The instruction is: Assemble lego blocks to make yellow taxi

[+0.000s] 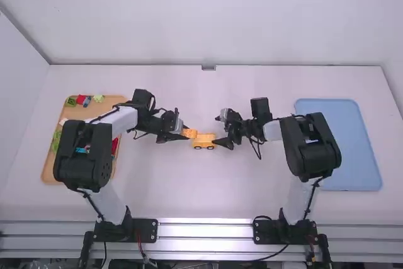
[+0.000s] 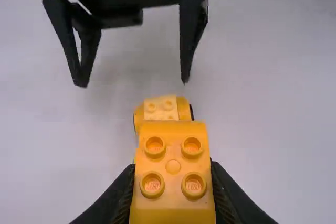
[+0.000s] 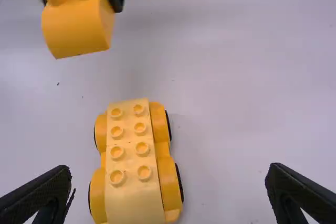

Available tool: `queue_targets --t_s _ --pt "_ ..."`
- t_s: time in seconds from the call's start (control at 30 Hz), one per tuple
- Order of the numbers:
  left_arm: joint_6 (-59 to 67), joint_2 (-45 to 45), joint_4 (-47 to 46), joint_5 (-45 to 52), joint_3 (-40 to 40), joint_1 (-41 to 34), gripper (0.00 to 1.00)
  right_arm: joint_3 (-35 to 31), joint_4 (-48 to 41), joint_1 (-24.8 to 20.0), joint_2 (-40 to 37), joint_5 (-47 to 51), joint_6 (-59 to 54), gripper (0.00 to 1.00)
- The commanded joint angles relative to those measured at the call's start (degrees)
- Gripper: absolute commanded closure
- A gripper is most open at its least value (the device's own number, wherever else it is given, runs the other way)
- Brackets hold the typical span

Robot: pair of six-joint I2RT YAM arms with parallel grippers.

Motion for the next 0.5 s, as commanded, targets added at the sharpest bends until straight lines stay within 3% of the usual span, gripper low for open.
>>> queue_targets --t_s 0.0,0.17,0.47 --pt "-7.08 -0.85 1.77 0.83 0.22 -0.79 0.83 -0.24 0.61 0.09 2.67 -3.8 -2.6 0.02" --pt "-10.38 -0.85 5.97 0.96 -1.22 -0.87 0.84 -0.26 -0.09 1.25 4.04 -5.42 -5.68 0.01" --pt "-23.3 -0.83 27.87 3.63 -10.86 -1.22 0.78 -0.26 4.24 4.15 6.12 -2.6 -5.14 0.01"
